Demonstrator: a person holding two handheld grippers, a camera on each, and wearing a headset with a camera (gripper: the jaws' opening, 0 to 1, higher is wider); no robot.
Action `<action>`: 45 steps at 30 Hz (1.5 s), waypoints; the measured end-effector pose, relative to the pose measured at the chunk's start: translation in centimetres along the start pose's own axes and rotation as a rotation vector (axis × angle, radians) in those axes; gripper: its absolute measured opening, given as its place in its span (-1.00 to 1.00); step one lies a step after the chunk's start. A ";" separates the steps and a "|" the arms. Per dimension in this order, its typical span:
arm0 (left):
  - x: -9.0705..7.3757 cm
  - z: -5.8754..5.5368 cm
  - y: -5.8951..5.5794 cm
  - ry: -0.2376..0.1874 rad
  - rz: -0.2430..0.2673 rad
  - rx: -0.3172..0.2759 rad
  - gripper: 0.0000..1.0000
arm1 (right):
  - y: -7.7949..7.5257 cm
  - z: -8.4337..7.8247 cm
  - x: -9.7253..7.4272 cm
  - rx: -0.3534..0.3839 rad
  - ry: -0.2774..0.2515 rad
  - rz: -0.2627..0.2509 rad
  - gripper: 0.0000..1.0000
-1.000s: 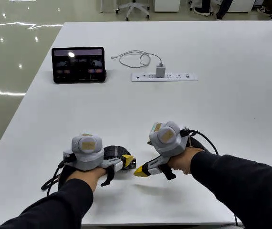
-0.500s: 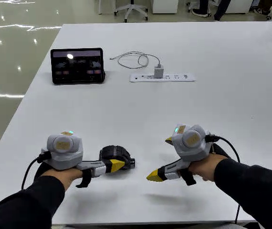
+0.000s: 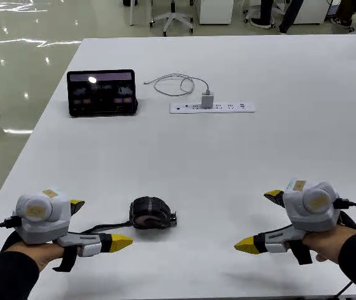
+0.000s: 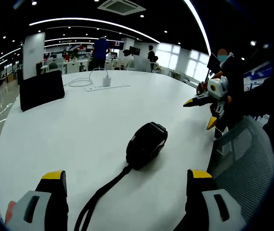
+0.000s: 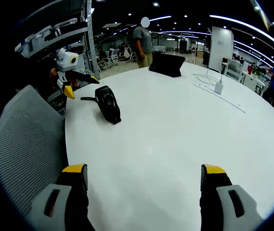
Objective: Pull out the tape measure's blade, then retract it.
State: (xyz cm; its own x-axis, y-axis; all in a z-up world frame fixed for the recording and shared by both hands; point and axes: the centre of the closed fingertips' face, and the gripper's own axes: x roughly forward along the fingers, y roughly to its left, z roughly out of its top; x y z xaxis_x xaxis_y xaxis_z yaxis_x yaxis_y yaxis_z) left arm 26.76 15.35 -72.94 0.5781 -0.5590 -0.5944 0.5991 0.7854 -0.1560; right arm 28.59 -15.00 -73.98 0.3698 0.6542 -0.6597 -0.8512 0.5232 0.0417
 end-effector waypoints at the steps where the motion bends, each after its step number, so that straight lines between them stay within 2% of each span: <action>1: -0.4 -0.3 0.1 0.013 0.003 0.006 1.00 | -0.2 -0.4 -0.5 0.000 0.001 -0.003 0.89; 3: -1.0 -0.6 0.4 0.018 0.017 -0.001 1.00 | -0.4 -0.9 -1.2 -0.002 0.006 -0.011 0.93; 5: -1.7 -0.2 0.6 -0.014 0.016 -0.034 1.00 | -0.4 -1.3 -2.2 -0.019 0.005 -0.019 0.93; 7: -2.1 -0.1 0.6 -0.019 0.023 -0.031 1.00 | -0.7 -1.9 -2.8 -0.026 0.009 -0.028 0.95; 9: -2.7 0.0 0.7 -0.020 0.037 -0.017 1.00 | -0.5 -2.6 -3.6 -0.024 0.009 -0.011 1.00; 11: -3.3 0.1 1.4 -0.015 0.077 0.000 1.00 | -0.3 -3.2 -4.5 -0.031 0.010 -0.001 1.00; 17: -4.2 0.4 2.2 -0.037 0.075 -0.040 1.00 | -1.4 -4.1 -6.8 0.001 -0.033 -0.063 1.00; 19: -4.1 0.4 2.1 -0.036 0.065 -0.040 1.00 | -2.2 -4.7 -7.7 0.012 -0.044 -0.090 1.00; 21: -4.1 0.0 1.7 0.010 0.045 -0.037 1.00 | -2.4 -5.3 -8.2 0.018 -0.038 -0.103 1.00; 25: -4.4 1.0 1.1 -0.002 0.031 -0.002 1.00 | -3.5 -7.1 -9.5 0.050 -0.025 -0.138 1.00; 28: -4.3 0.5 1.0 0.018 0.027 0.016 1.00 | -3.8 -7.4 -10.4 0.060 -0.030 -0.158 1.00; 35: -4.4 -0.1 1.3 0.030 0.026 0.003 1.00 | -3.8 -8.2 -11.4 0.075 -0.031 -0.179 1.00; 45: -4.7 0.1 2.2 0.029 0.046 -0.003 1.00 | -2.6 -8.0 -11.3 0.075 -0.029 -0.178 1.00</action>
State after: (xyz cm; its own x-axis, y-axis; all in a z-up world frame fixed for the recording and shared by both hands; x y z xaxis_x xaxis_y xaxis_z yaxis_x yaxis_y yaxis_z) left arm 25.38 19.71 -70.42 0.5887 -0.5149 -0.6232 0.5710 0.8106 -0.1304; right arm 23.64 -28.15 -72.60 0.5235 0.5623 -0.6401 -0.7417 0.6704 -0.0177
